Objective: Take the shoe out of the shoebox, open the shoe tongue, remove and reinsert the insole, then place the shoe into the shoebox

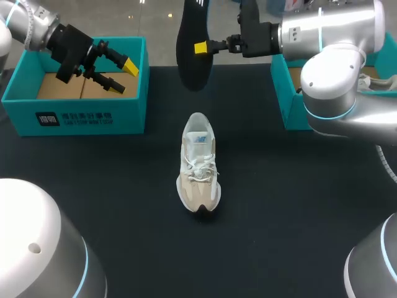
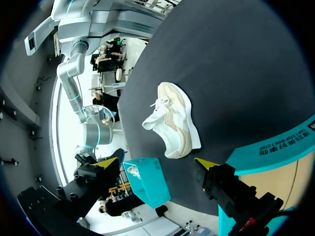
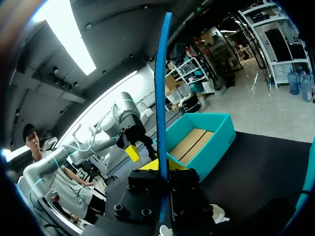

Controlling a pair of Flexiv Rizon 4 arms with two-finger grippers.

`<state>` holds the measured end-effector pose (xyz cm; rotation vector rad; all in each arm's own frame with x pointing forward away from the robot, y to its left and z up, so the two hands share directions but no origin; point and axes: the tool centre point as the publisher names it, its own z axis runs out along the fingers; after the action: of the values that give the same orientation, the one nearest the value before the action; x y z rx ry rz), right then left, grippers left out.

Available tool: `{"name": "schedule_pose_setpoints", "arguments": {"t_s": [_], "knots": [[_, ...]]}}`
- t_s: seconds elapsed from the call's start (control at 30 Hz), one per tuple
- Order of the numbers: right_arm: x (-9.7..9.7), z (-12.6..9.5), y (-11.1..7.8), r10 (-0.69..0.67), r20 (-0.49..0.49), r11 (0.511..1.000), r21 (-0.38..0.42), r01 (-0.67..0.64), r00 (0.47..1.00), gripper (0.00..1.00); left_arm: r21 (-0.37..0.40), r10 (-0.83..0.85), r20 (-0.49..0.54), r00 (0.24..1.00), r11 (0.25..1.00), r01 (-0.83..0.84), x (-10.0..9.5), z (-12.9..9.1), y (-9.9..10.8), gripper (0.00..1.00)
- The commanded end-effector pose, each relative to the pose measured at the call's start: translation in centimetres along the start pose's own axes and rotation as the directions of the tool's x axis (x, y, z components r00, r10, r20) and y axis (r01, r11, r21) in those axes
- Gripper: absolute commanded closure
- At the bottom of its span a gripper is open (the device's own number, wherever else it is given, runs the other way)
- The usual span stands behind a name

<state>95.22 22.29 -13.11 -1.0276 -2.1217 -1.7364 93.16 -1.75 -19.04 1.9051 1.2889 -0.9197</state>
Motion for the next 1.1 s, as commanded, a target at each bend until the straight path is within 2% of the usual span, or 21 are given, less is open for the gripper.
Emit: {"name": "schedule_pose_setpoints", "arguments": {"t_s": [0.03,0.23,0.33,0.5,0.7,0.8,1.1], "knots": [[0.1,0.2,0.0,0.001,0.004,1.000,0.001,-0.001,1.000,1.00,0.002,0.001,-0.004,1.000,1.000,-0.001,0.0,-0.1,0.0,0.00],[0.1,0.2,0.0,0.001,0.004,1.000,0.001,-0.001,1.000,1.00,0.002,0.001,-0.004,1.000,1.000,-0.001,0.0,-0.1,0.0,0.00],[-1.0,1.0,-0.1,-0.041,-0.017,0.999,0.026,0.042,0.999,1.00,0.002,0.001,-0.004,1.000,1.000,-0.001,0.0,-0.1,0.0,0.00],[-2.3,1.0,-0.6,-0.073,-0.060,0.997,-0.021,0.071,0.996,1.00,0.002,0.001,-0.004,1.000,1.000,-0.001,0.0,-0.1,0.0,0.00],[-3.7,2.6,-2.6,-0.076,-0.108,0.996,0.030,0.079,0.991,1.00,0.002,0.001,-0.004,1.000,1.000,-0.001,0.0,-0.1,0.0,0.00],[-4.2,3.1,-3.7,-0.054,-0.053,0.997,0.056,0.057,0.997,1.00,0.002,0.001,-0.004,1.000,1.000,-0.001,0.0,-0.1,0.0,0.00],[-4.2,3.1,-3.7,-0.054,-0.053,0.997,0.056,0.057,0.997,1.00,0.002,0.001,-0.004,1.000,1.000,-0.001,0.0,-0.1,0.0,0.00]]}}
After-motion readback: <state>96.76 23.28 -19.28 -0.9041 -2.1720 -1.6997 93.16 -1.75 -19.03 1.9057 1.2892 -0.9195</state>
